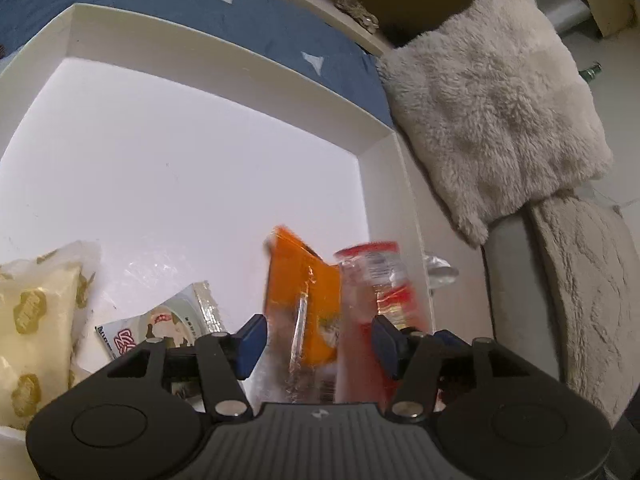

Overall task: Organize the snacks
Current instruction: 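Drop the red wrapper into the tray with right tool while left tool carries orange bar, then release the orange bar beside the red wrapper with the left tool and withdraw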

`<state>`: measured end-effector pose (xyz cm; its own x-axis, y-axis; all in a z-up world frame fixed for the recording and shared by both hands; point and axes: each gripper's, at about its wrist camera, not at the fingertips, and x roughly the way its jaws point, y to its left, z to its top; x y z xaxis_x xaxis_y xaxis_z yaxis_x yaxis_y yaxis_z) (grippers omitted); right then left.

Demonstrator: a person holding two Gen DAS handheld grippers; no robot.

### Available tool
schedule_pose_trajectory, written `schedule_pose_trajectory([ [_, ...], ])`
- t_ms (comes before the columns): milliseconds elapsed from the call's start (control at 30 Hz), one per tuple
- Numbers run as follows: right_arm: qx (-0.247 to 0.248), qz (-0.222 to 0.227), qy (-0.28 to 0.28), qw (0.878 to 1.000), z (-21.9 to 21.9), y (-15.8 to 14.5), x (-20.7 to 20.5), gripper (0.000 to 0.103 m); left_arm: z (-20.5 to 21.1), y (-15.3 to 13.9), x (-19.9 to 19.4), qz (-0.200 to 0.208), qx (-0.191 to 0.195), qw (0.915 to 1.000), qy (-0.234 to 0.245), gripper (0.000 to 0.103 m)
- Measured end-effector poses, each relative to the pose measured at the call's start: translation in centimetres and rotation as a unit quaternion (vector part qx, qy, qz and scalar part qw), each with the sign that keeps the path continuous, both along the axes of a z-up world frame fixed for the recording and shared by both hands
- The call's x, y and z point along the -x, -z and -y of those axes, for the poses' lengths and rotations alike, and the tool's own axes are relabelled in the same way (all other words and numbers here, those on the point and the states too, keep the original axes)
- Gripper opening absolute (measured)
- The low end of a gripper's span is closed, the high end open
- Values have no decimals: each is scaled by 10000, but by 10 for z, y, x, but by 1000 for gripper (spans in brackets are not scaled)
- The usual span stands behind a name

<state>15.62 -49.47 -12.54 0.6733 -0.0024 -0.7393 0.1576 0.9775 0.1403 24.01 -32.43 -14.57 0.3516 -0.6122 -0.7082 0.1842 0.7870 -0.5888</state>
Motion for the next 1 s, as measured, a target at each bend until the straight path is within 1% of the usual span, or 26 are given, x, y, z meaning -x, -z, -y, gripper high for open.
schedule_pose_trajectory([
  [200,197,-195,-19,9996,1,-4,11,55,3,-20,12,434,-564,9969,323,59],
  [400,281,-245,0,9993,-2,-11,28,55,-4,-32,24,653,-887,9927,501,59],
  [567,260,-196,28,9995,-6,-18,42,57,-13,-40,34,732,-1051,9902,563,60],
  [633,248,-161,44,9996,-7,-23,46,60,-16,-44,39,824,-1164,9879,611,61],
  [667,242,-127,49,9996,-8,-25,48,61,-17,-46,41,864,-1206,9869,636,65],
  [733,244,-54,32,9997,-11,-30,53,70,-20,-50,45,960,-1299,9844,691,70],
  [800,267,-18,44,9996,-14,-34,57,75,-23,-55,49,1061,-1404,9818,720,74],
  [867,302,2,144,9994,-16,-39,62,81,-25,-59,54,1172,-1496,9789,755,83],
  [900,307,11,198,9993,-16,-41,64,84,-26,-61,56,1240,-1548,9771,774,85],
  [967,264,21,272,9993,-17,-47,69,88,-29,-64,62,1387,-1667,9729,800,95],
  [1000,273,31,289,9992,-18,-49,71,91,-30,-65,65,1463,-1740,9703,825,97],
])
